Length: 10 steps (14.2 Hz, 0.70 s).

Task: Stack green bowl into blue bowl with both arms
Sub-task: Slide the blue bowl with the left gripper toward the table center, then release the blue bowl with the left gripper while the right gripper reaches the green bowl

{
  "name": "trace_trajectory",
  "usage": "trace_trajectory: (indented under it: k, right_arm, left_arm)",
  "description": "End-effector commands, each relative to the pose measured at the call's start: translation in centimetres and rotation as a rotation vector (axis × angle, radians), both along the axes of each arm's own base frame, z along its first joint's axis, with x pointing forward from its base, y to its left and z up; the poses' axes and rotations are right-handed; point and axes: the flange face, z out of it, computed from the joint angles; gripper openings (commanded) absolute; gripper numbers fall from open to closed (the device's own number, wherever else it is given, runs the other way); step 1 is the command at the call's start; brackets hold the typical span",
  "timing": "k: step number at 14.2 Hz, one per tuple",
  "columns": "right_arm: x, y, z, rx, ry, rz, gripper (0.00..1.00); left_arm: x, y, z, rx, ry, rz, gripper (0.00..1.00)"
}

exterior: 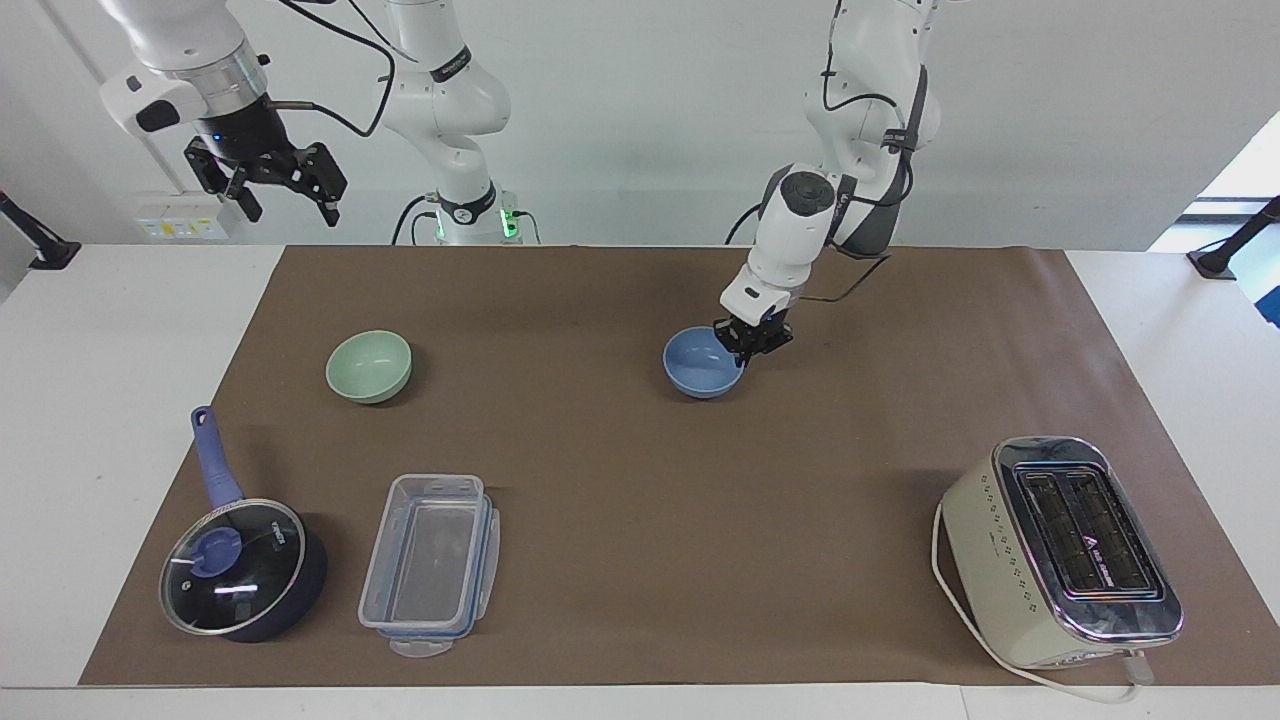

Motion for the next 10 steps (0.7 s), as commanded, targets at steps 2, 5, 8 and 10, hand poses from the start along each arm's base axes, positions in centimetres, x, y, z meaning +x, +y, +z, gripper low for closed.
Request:
trace_trajectory:
  k: [2,5,8,10]
  right_arm:
    - [1.0,-1.7,-4.5,-0.009,-0.005,0.062,1.0]
    - [1.5,-2.7,-9.9,-0.001,0.036,0.075,1.0]
    - [2.3,-5.3,-16.4,0.012,0.073,0.123,1.0]
    - [2.7,-7.1,-20.3,0.019,0.089,0.163,1.0]
  left_arm:
    - [1.4,-0.3,1.3,-0.002,-0.022,-0.03,1.0]
    - [3.7,2.1,5.8,0.012,-0.009,-0.043,1.0]
    - [5.4,7.4,9.8,0.015,-0.08,-0.092,1.0]
    - [5.8,10.6,11.9,0.061,-0.105,-0.13,1.0]
